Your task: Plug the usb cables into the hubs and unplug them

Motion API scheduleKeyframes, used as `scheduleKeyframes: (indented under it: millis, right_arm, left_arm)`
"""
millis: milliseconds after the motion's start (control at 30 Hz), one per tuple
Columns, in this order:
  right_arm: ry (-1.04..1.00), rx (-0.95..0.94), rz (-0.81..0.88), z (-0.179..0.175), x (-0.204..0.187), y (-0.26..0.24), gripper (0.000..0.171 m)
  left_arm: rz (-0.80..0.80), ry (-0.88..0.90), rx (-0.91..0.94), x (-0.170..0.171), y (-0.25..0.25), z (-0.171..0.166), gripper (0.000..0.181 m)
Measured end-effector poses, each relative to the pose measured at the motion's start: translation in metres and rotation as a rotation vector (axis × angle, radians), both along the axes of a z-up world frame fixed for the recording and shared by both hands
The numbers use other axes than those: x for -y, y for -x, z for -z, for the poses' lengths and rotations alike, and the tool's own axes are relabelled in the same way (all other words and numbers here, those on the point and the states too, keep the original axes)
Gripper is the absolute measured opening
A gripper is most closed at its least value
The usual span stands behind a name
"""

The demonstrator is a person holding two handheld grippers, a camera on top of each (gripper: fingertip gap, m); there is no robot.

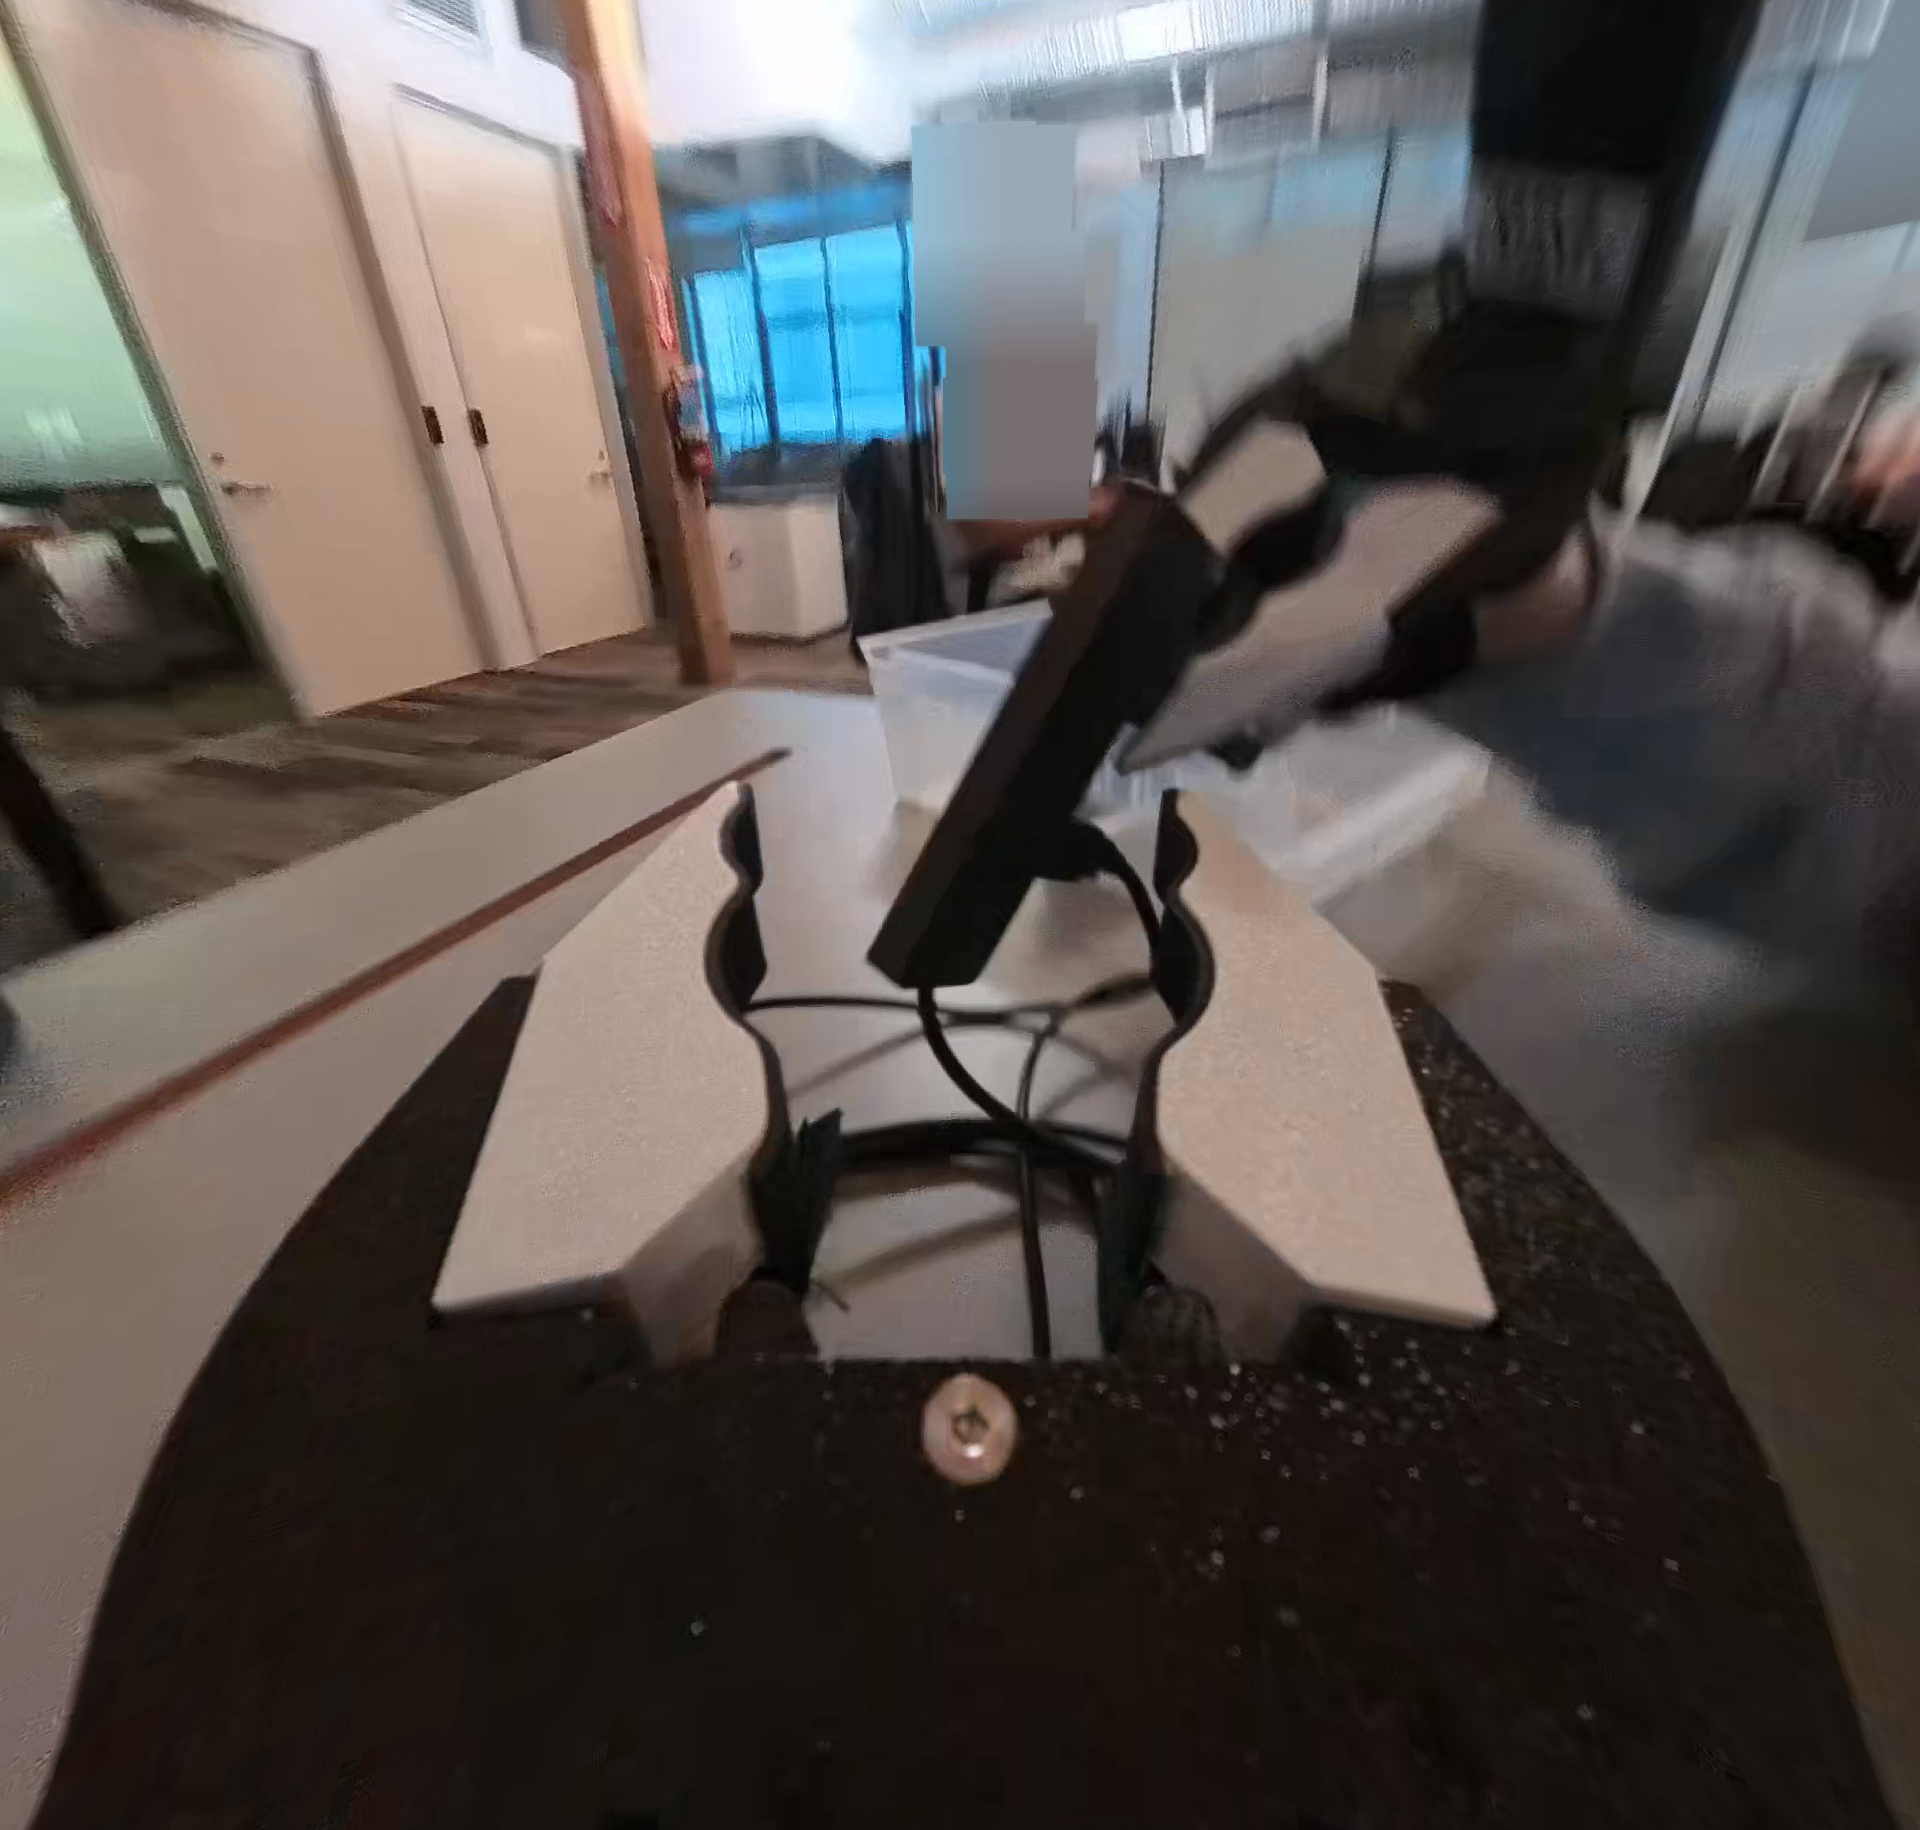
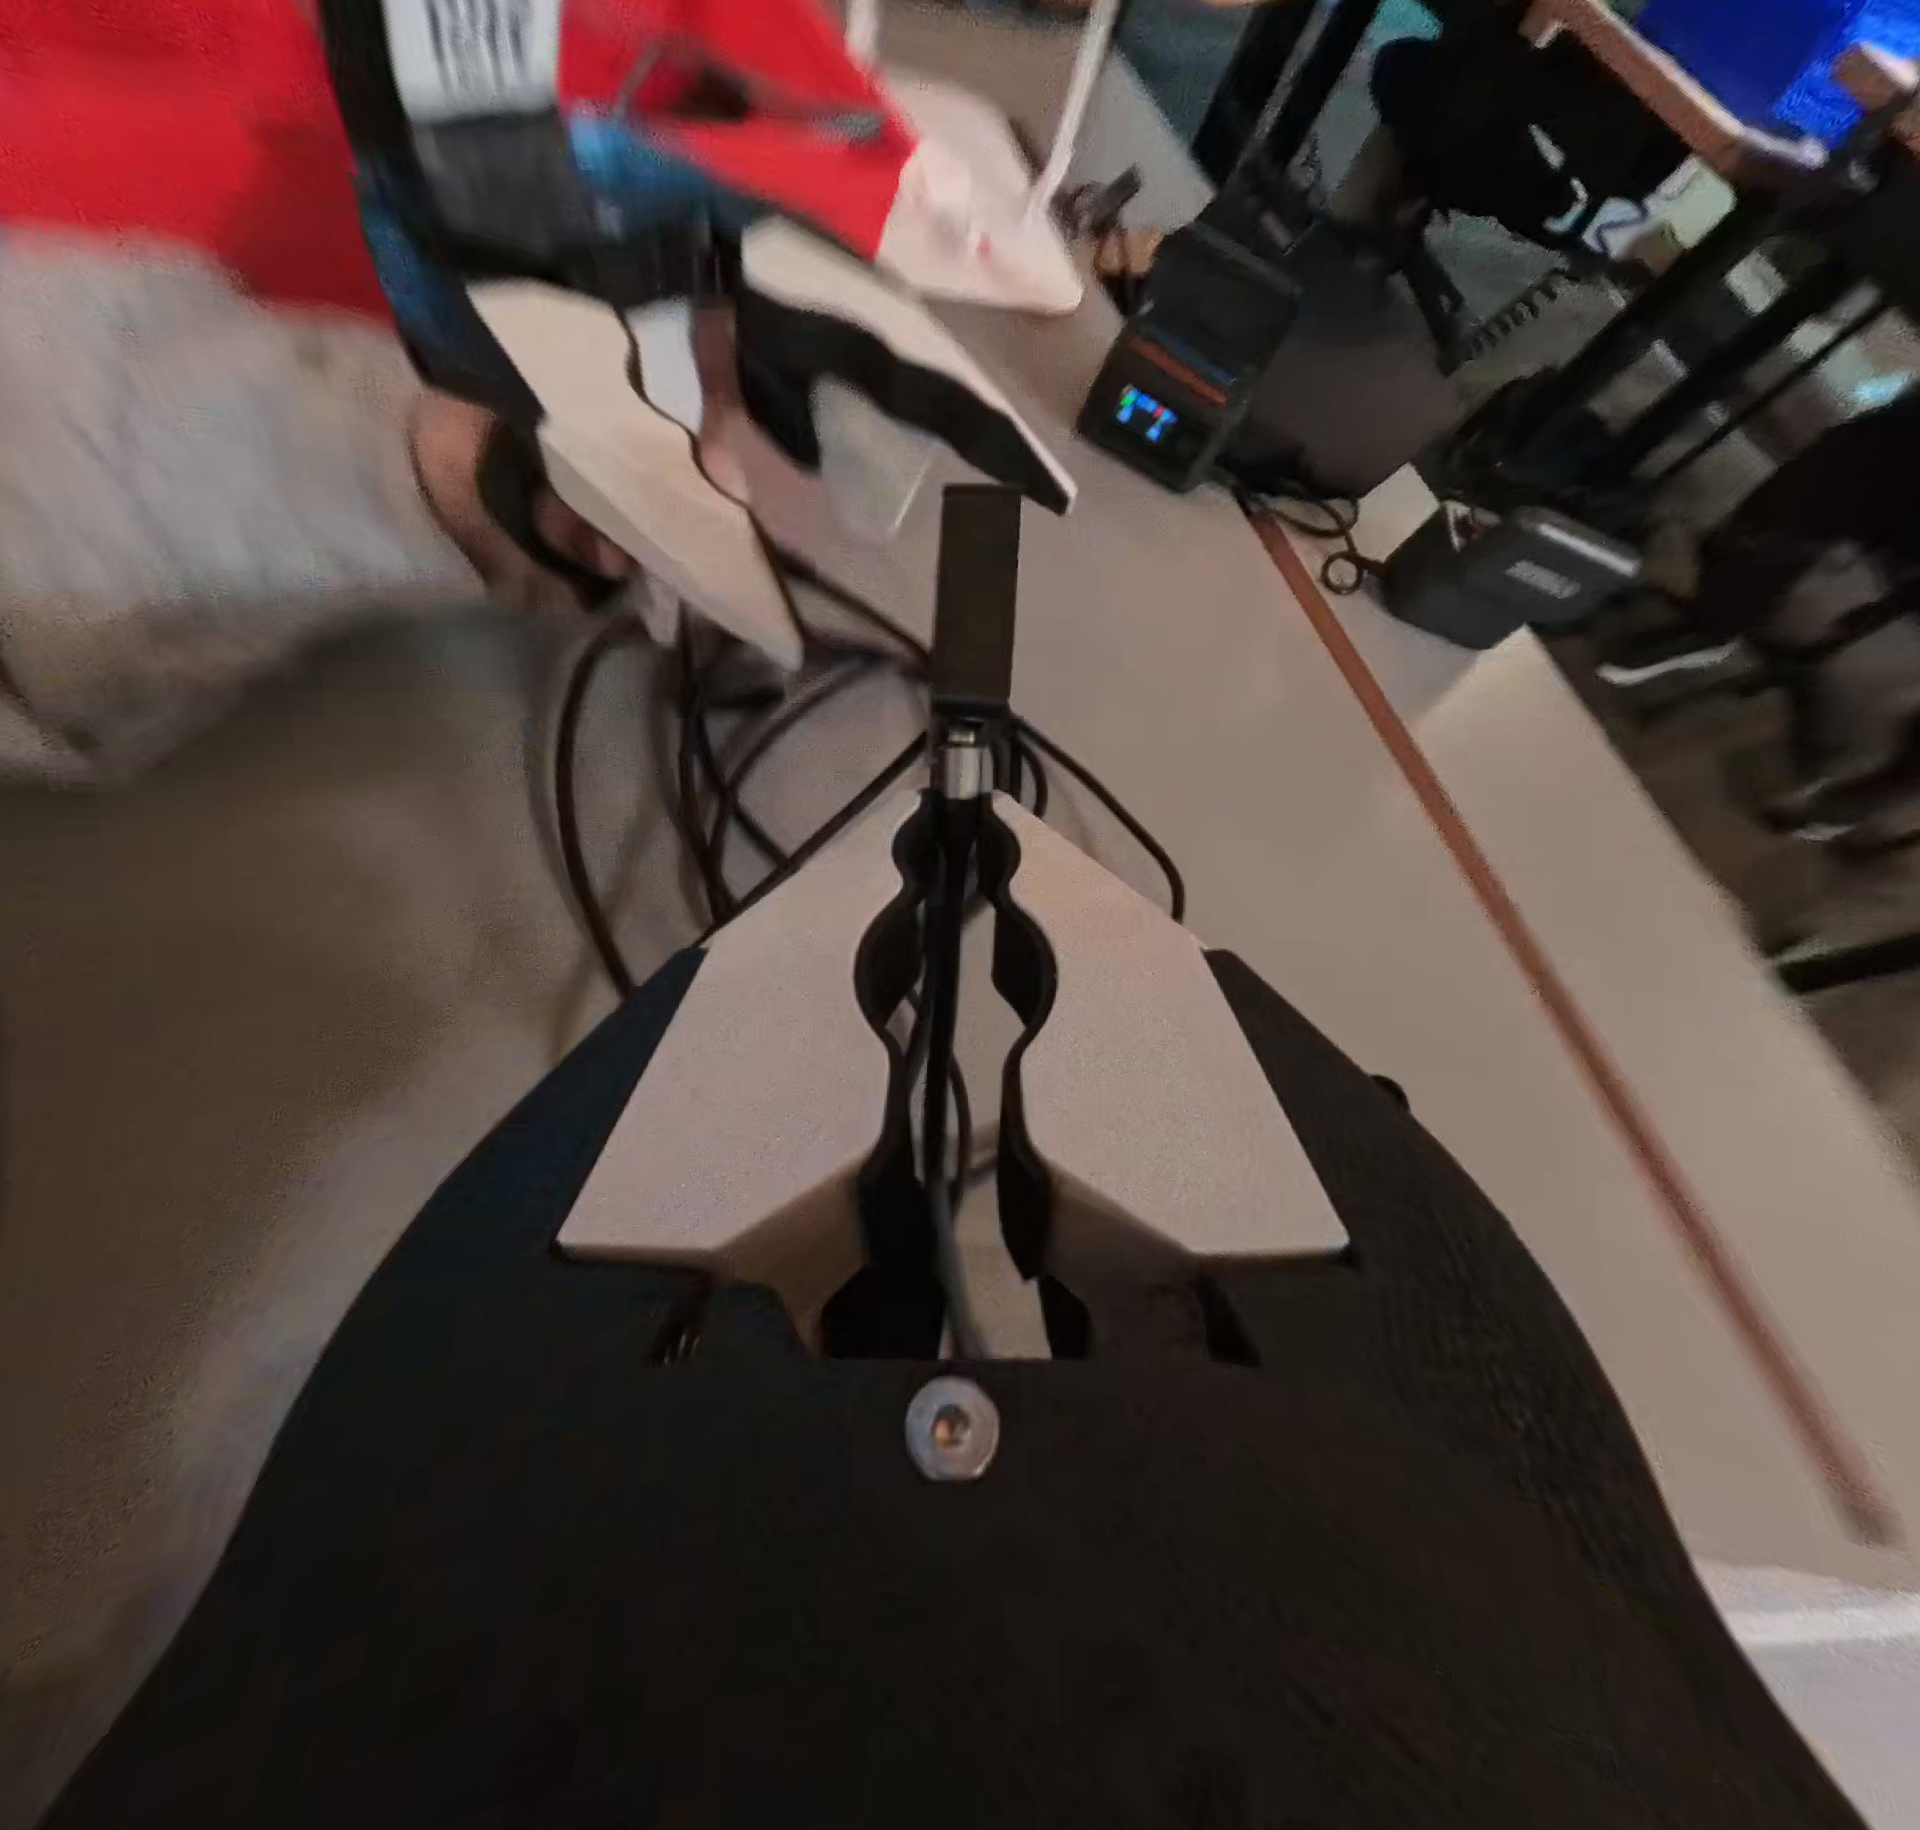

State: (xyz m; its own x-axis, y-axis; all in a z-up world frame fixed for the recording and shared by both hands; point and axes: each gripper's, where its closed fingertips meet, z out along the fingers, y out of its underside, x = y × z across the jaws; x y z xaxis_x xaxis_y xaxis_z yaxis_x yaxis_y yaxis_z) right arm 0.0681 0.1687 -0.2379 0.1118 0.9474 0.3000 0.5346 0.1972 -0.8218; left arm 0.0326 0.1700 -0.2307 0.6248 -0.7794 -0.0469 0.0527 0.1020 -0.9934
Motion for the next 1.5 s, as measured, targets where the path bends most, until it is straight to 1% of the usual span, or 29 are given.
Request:
scheduleKeyframes:
  millis: [67, 100, 133, 167, 200, 267, 367, 400, 433, 467, 533, 600, 667, 700, 733, 767, 800, 833, 867, 933, 1000, 1067, 1167, 1233, 1300, 1367, 1433, 1500]
  right_arm:
    - [-0.153, 0.128, -0.113, 0.012, 0.018, -0.003, 0.005]
    - [-0.207, 0.172, -0.164, 0.018, 0.028, -0.002, 0.005]
    - [-0.266, 0.213, -0.215, 0.024, 0.037, 0.000, 0.005]
    - [-0.326, 0.244, -0.251, 0.029, 0.044, 0.002, 0.004]
    - [-0.374, 0.267, -0.269, 0.033, 0.048, 0.004, 0.004]
    - [-0.448, 0.303, -0.279, 0.038, 0.051, 0.007, 0.005]
    - [-0.471, 0.289, -0.298, 0.038, 0.057, 0.011, 0.004]
    - [-0.473, 0.278, -0.312, 0.038, 0.060, 0.011, 0.005]
    - [-0.468, 0.267, -0.326, 0.037, 0.063, 0.010, 0.005]
    - [-0.452, 0.244, -0.351, 0.035, 0.068, 0.008, 0.005]
    - [-0.408, 0.224, -0.383, 0.034, 0.076, 0.005, 0.005]
    - [-0.397, 0.213, -0.387, 0.035, 0.077, 0.001, 0.004]
    - [-0.377, 0.198, -0.388, 0.035, 0.079, -0.001, 0.004]
    - [-0.394, 0.208, -0.373, 0.035, 0.077, -0.004, 0.004]
    - [-0.468, 0.290, -0.270, 0.036, 0.053, -0.017, 0.004]
    - [-0.532, 0.369, -0.166, 0.035, 0.025, -0.039, 0.004]
    - [-0.455, 0.339, -0.133, 0.033, 0.016, -0.055, 0.004]
    - [-0.317, 0.244, -0.131, 0.025, 0.019, -0.062, 0.004]
    - [-0.250, 0.163, -0.118, 0.012, 0.021, -0.067, 0.004]
    - [-0.323, 0.116, -0.003, -0.013, 0.007, -0.082, 0.004]
    - [-0.368, 0.115, 0.145, -0.032, -0.013, -0.102, 0.004]
    - [-0.318, 0.050, 0.281, -0.048, -0.030, -0.125, 0.004]
    - [-0.162, -0.058, 0.426, -0.056, -0.049, -0.157, 0.005]
    - [-0.022, -0.077, 0.479, -0.047, -0.055, -0.172, 0.005]
    - [0.079, -0.043, 0.479, -0.030, -0.055, -0.180, 0.005]
    - [0.139, 0.093, 0.495, -0.002, -0.055, -0.191, 0.005]
    - [0.139, 0.280, 0.515, 0.030, -0.056, -0.205, 0.005]
    - [0.133, 0.424, 0.517, 0.055, -0.055, -0.213, 0.005]
  left_arm:
    - [0.024, -0.070, -0.238, 0.024, -0.025, 0.011, 0.069]
    - [0.032, -0.094, -0.325, 0.033, -0.035, 0.016, 0.065]
    - [0.056, -0.112, -0.400, 0.042, -0.043, 0.022, 0.056]
    - [0.080, -0.125, -0.461, 0.051, -0.050, 0.028, 0.046]
    - [0.085, -0.138, -0.511, 0.056, -0.053, 0.033, 0.030]
    - [0.024, -0.172, -0.587, 0.057, -0.050, 0.038, 0.029]
    - [-0.002, -0.185, -0.603, 0.064, -0.045, 0.039, 0.028]
    - [-0.006, -0.183, -0.614, 0.066, -0.043, 0.039, 0.024]
    - [-0.028, -0.182, -0.644, 0.067, -0.036, 0.042, 0.012]
    - [0.003, -0.216, -0.636, 0.073, -0.037, 0.040, 0.009]
    - [0.043, -0.196, -0.615, 0.081, -0.042, 0.039, 0.009]
    - [0.040, -0.217, -0.628, 0.081, -0.046, 0.040, 0.009]
    - [0.065, -0.217, -0.599, 0.084, -0.048, 0.039, 0.009]
    - [0.069, -0.216, -0.588, 0.085, -0.045, 0.038, 0.009]
    - [0.046, -0.203, -0.575, 0.084, -0.032, 0.037, 0.008]
    - [0.019, -0.181, -0.501, 0.083, -0.013, 0.030, 0.008]
    - [0.004, -0.145, -0.409, 0.083, 0.003, 0.021, 0.008]
    - [-0.012, -0.128, -0.381, 0.083, 0.014, 0.019, 0.008]
    - [-0.042, -0.130, -0.402, 0.081, 0.019, 0.022, 0.008]
    - [-0.089, -0.149, -0.417, 0.075, 0.017, 0.027, 0.008]
    - [-0.091, -0.158, -0.369, 0.073, 0.007, 0.027, 0.008]
    - [-0.108, -0.186, -0.340, 0.073, 0.002, 0.023, 0.008]
    - [-0.142, -0.198, -0.325, 0.070, 0.004, 0.027, 0.008]
    - [-0.129, -0.171, -0.318, 0.069, 0.003, 0.034, 0.008]
    - [-0.117, -0.151, -0.309, 0.067, 0.003, 0.037, 0.008]
    - [-0.104, -0.124, -0.303, 0.066, 0.003, 0.041, 0.008]
    - [-0.099, -0.111, -0.294, 0.066, 0.004, 0.041, 0.008]
    - [-0.099, -0.099, -0.291, 0.065, 0.005, 0.042, 0.008]
